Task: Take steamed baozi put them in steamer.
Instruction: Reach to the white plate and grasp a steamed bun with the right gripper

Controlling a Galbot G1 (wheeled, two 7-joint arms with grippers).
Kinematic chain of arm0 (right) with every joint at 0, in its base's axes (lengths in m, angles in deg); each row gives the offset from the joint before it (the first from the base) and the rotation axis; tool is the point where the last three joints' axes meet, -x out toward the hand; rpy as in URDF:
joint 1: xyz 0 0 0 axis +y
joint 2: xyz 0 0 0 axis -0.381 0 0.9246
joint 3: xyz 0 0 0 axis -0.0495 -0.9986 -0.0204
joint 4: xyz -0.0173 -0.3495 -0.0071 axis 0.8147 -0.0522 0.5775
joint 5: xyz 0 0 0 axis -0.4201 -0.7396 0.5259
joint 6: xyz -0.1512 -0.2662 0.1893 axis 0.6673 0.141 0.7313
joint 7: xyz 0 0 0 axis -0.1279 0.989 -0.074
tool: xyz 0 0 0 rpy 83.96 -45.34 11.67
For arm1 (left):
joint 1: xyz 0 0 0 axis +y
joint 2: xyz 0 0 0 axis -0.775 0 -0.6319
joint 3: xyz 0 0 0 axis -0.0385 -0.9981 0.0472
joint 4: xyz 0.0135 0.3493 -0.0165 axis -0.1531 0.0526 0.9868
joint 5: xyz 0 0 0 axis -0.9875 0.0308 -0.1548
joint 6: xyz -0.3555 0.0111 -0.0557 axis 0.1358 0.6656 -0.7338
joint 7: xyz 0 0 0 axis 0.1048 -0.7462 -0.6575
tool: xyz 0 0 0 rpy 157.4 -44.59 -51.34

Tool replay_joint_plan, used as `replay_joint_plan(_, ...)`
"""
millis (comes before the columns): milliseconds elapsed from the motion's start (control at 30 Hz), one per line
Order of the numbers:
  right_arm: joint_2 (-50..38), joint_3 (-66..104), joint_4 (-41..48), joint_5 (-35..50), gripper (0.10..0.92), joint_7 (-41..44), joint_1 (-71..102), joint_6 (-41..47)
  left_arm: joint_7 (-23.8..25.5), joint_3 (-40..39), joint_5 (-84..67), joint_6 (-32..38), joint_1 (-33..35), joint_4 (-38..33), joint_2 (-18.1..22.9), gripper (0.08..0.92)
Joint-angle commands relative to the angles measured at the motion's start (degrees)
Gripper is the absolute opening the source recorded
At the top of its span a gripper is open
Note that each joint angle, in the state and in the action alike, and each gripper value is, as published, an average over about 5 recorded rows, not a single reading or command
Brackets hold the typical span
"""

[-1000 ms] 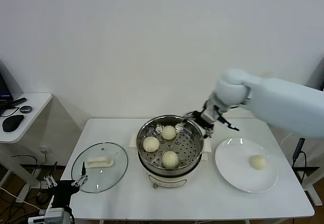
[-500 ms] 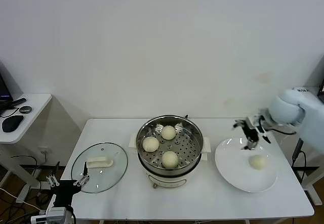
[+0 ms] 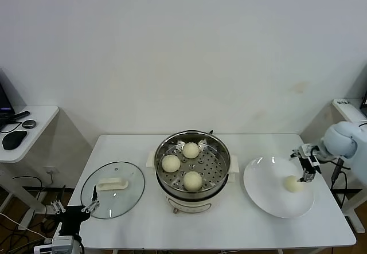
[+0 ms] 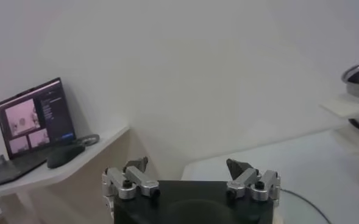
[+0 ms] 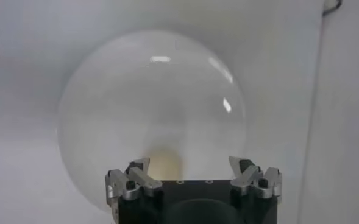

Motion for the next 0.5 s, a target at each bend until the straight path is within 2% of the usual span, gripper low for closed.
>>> replay_joint_plan(33,3.27,6.4,8.57,-4.28,0.823,-0.63,7.89,-1.19,0.02,0.22,0.0,-0.04,0.14,0.24,-0.02,0.823)
replay_joint_plan(500,8.7,7.11,13.05,-4.95,0.823,-1.41,8.75,-0.92,0.2,0.27,-0.02,-0.38,0.74,-0.53,0.02,0.823)
